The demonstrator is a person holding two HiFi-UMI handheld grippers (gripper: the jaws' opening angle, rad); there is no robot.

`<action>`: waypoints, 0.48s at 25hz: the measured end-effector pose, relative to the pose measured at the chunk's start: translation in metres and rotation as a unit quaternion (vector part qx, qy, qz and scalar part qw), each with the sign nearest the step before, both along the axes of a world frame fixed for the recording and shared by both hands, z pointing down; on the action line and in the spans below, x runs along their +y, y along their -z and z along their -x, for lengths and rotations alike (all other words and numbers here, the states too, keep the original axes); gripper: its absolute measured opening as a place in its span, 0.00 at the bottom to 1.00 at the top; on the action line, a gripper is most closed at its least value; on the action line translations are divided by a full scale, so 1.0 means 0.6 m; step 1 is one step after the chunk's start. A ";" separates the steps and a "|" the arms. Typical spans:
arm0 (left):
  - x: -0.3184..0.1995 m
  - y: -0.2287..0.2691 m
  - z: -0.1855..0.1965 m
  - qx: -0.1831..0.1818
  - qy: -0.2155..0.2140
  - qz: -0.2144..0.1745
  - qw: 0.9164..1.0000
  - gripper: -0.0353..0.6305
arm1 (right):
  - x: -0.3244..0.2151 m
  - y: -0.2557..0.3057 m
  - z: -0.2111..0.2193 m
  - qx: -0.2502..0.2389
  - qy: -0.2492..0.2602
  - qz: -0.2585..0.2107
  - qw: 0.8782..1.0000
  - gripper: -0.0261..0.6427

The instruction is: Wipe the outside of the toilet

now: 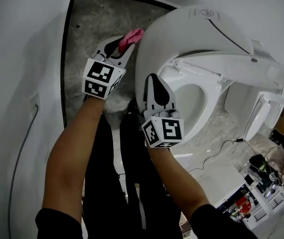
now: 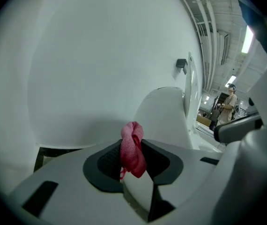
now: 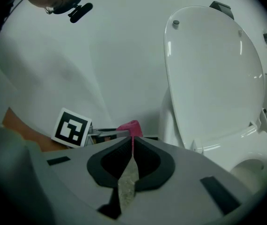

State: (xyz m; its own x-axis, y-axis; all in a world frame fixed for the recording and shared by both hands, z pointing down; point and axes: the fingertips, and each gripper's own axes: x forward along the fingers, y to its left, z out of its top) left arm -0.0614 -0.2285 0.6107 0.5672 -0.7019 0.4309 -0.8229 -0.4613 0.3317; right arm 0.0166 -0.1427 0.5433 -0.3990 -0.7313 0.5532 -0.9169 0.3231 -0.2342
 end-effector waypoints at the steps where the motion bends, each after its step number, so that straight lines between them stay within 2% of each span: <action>1: -0.013 -0.006 -0.010 -0.001 -0.011 -0.001 1.000 0.23 | 0.002 -0.003 -0.004 -0.003 -0.002 0.004 1.000 0.09; 6: -0.070 -0.041 -0.048 -0.030 -0.068 0.008 0.997 0.23 | -0.010 -0.004 -0.027 -0.013 -0.009 0.002 1.000 0.09; 9: -0.089 -0.057 -0.065 -0.067 -0.102 0.001 0.993 0.23 | -0.013 -0.012 -0.038 -0.022 -0.021 0.002 1.000 0.09; 12: -0.099 -0.068 -0.083 -0.078 -0.123 -0.005 0.989 0.23 | -0.013 -0.022 -0.045 -0.027 -0.029 0.008 0.999 0.09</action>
